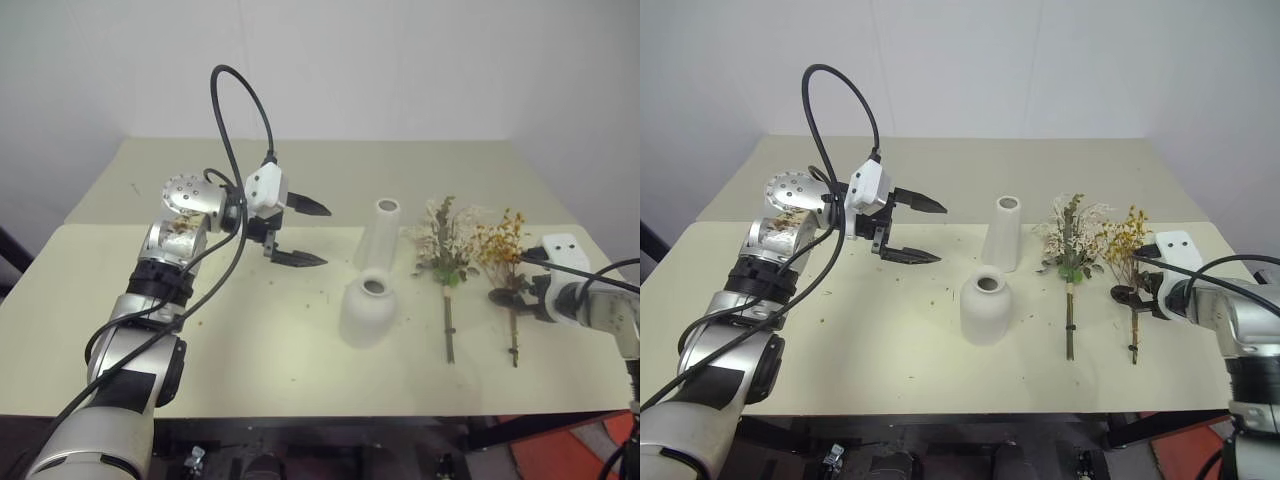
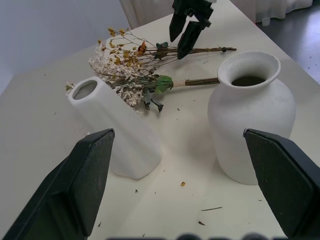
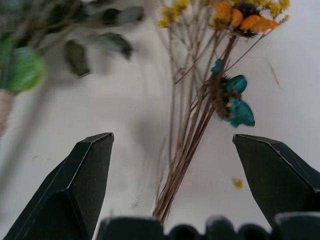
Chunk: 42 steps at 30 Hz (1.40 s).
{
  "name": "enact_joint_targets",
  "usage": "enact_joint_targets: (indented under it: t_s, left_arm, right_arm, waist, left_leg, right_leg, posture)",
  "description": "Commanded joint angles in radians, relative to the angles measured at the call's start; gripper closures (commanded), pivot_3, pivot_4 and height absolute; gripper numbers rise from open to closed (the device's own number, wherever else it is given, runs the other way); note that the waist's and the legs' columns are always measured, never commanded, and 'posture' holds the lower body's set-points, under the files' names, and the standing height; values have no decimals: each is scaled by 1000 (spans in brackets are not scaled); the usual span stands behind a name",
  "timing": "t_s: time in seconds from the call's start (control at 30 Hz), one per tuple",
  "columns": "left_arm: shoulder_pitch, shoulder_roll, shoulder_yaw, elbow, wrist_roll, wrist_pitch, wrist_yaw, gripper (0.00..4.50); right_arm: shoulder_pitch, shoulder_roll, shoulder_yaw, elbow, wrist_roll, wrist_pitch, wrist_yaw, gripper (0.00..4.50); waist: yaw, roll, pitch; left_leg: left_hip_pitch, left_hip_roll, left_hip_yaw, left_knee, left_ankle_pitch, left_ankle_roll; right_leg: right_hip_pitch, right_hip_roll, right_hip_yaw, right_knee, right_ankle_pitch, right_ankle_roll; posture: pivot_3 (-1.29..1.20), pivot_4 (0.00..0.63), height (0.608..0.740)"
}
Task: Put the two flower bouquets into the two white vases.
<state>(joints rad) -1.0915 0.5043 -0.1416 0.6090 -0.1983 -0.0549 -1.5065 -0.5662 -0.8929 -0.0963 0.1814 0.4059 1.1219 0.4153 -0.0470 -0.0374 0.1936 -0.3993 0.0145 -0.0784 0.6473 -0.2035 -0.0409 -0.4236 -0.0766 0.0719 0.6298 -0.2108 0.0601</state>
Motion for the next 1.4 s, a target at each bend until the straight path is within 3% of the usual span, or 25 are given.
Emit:
enact_joint_targets:
  t_s: [0.03, 0.17, 0.43, 0.73, 0.9, 1.07, 1.27, 1.4]
  left_arm:
    - [5, 2, 34, -47, -35, 15, 9, 0]
    - [27, 19, 39, -82, -37, 35, 13, 0]
    - [62, 46, 44, -145, -43, 67, 41, 0]
    - [61, 47, 40, -147, -43, 72, 51, 0]
    - [50, 46, 40, -142, -45, 70, 47, 0]
    - [36, 46, 43, -127, -49, 67, 41, 0]
    - [10, 32, 47, -82, -47, 46, 46, 0]
    - [6, 30, 56, -70, -50, 41, 59, 0]
  right_arm:
    - [-74, -1, 23, 114, -61, -72, 32, 394]
    - [-127, 7, 33, 183, -69, -57, 74, 1585]
    - [-159, 29, 45, 241, -109, -52, 102, 4486]
    - [-134, 39, -14, 184, -145, -50, 49, 4486]
    - [-93, 50, -133, -13, -218, -155, -139, 4486]
    - [-174, 136, -294, -228, -190, -256, -263, 4486]
    - [-254, 294, -247, -185, -259, -631, -353, 4486]
    - [-316, 439, -265, -88, -191, -858, -345, 4486]
  waist:
    - [0, 0, 0]
    - [0, 1, 0]
    - [-1, 1, 0]
    - [-1, 1, 0]
    - [1, 1, 1]
    - [-5, 2, 1]
    - [-13, 2, 1]
    - [-20, 3, 1]
  left_leg:
    - [0, 0, 0, 0, 0, 0]
    - [-1, 0, 0, 0, 0, 0]
    - [0, 0, 0, 0, 0, 0]
    - [0, 0, 0, 0, 0, 0]
    - [0, 0, 0, 0, 0, 0]
    - [0, 0, 0, 0, 0, 0]
    - [0, 0, 0, 0, 0, 0]
    - [0, 0, 0, 0, 0, 0]
  right_leg:
    - [0, 0, 0, 0, 0, 0]
    - [0, 0, 0, 0, 3, -4]
    - [0, 0, 0, 0, 2, -4]
    - [0, 0, 0, 0, 2, -4]
    - [0, 0, 0, 0, 3, -4]
    - [-1, 0, 0, 1, 2, -3]
    - [0, 0, 0, 0, 2, -3]
    - [0, 0, 0, 1, 4, -6]
  posture:
    - [0, 150, 740]
    - [0, 150, 740]
    - [0, 150, 740]
    - [0, 150, 740]
    - [0, 150, 740]
    - [0, 150, 740]
    - [0, 150, 740]
    - [0, 150, 740]
